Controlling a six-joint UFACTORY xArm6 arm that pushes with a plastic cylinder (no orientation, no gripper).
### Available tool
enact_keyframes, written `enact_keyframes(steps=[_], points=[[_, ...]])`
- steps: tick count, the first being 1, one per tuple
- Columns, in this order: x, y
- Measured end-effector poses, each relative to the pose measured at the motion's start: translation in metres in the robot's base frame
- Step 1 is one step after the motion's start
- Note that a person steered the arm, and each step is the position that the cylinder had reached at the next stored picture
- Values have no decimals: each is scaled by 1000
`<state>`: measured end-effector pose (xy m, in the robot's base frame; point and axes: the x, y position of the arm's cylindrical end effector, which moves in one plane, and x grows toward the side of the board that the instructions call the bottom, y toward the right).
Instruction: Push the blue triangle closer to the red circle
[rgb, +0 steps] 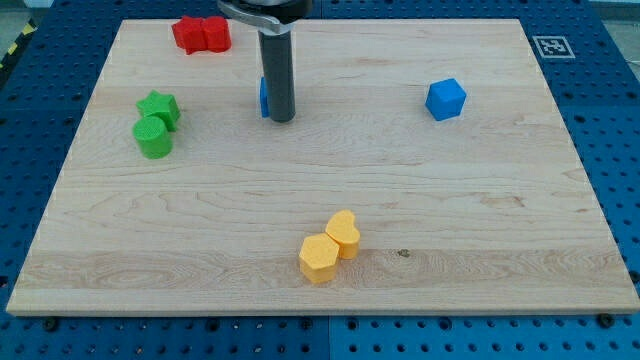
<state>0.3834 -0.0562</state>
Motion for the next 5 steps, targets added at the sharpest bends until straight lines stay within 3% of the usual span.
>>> enact_keyframes(steps=[2, 5], points=[[-33, -9], [-82, -68]])
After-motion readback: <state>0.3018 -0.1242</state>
